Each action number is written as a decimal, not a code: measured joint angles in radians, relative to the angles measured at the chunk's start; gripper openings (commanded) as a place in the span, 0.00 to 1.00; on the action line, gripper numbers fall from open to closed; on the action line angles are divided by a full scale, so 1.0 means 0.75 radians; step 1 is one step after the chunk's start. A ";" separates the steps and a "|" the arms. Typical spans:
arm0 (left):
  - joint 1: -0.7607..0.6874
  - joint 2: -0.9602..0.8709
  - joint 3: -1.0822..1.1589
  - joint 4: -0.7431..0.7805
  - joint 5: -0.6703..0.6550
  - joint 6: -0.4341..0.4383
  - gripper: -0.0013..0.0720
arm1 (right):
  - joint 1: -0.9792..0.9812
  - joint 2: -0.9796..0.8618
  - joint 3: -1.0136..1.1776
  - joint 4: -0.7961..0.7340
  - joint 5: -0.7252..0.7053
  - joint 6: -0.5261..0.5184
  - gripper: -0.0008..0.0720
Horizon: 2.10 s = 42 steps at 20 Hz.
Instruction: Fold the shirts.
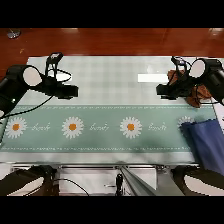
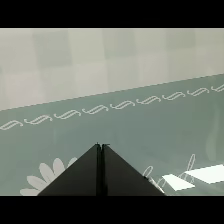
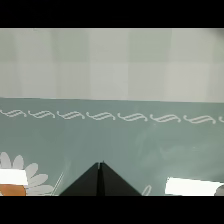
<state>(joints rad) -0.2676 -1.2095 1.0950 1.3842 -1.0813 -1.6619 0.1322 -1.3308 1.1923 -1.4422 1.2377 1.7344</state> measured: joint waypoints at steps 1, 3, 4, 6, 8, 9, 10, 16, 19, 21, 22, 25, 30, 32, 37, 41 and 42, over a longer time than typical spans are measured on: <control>0.000 0.000 0.000 0.000 0.000 0.000 0.05 | 0.000 0.000 0.000 0.000 0.000 0.000 0.04; 0.000 0.000 0.000 0.000 0.000 0.000 0.04 | 0.000 0.000 -0.001 0.000 -0.015 0.000 0.04; 0.000 0.000 0.000 0.000 0.000 0.000 0.05 | 0.000 0.000 0.000 -0.001 -0.044 -0.001 0.04; 0.000 0.000 0.000 0.000 0.001 0.000 0.05 | 0.000 0.000 0.000 -0.004 -0.122 -0.002 0.05; 0.001 -0.003 0.000 0.000 0.039 0.003 0.28 | 0.000 0.000 -0.001 -0.040 -0.232 -0.003 0.62; 0.001 -0.005 0.000 0.001 0.086 0.003 0.56 | 0.000 0.000 -0.001 -0.078 -0.305 -0.003 0.88; 0.001 -0.008 0.000 0.009 0.131 0.003 0.97 | 0.000 -0.001 -0.001 -0.129 -0.378 0.007 0.88; 0.026 -0.023 0.000 0.089 0.435 0.002 0.98 | -0.145 -0.082 0.026 -0.563 -0.806 0.243 0.88; 0.062 -0.032 0.000 0.104 0.500 -0.001 0.98 | -0.318 -0.202 0.086 -0.609 -0.880 0.344 0.88; 0.082 -0.039 0.000 0.109 0.513 -0.001 0.98 | -0.421 -0.284 0.122 -0.568 -0.897 0.376 0.88; 0.090 -0.044 0.000 0.110 0.516 -0.002 0.98 | -0.468 -0.326 0.139 -0.542 -0.895 0.388 0.88; 0.101 -0.069 0.000 0.113 0.508 -0.001 0.98 | -0.563 -0.430 0.182 -0.485 -0.803 0.404 0.85; 0.106 -0.104 0.001 0.113 0.429 -0.001 0.98 | -0.620 -0.499 0.228 -0.347 -0.610 0.269 0.04; 0.114 -0.109 0.021 0.113 0.357 0.008 0.98 | -0.626 -0.474 0.272 -0.224 -0.523 0.148 0.04; 0.152 -0.060 0.142 0.113 0.069 0.094 0.98 | -0.596 -0.241 0.514 0.025 -0.500 -0.102 0.04; 0.157 0.160 0.104 0.066 -0.043 0.128 0.98 | -0.489 0.018 0.704 0.107 -0.479 -0.234 0.04; 0.155 0.233 0.067 0.042 -0.050 0.132 0.98 | -0.448 0.087 0.733 0.113 -0.478 -0.264 0.04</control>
<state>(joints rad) -0.1513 -1.0344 1.1450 1.4158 -1.1187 -1.5631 -0.2035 -1.2655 1.7420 -1.3571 0.8791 1.5364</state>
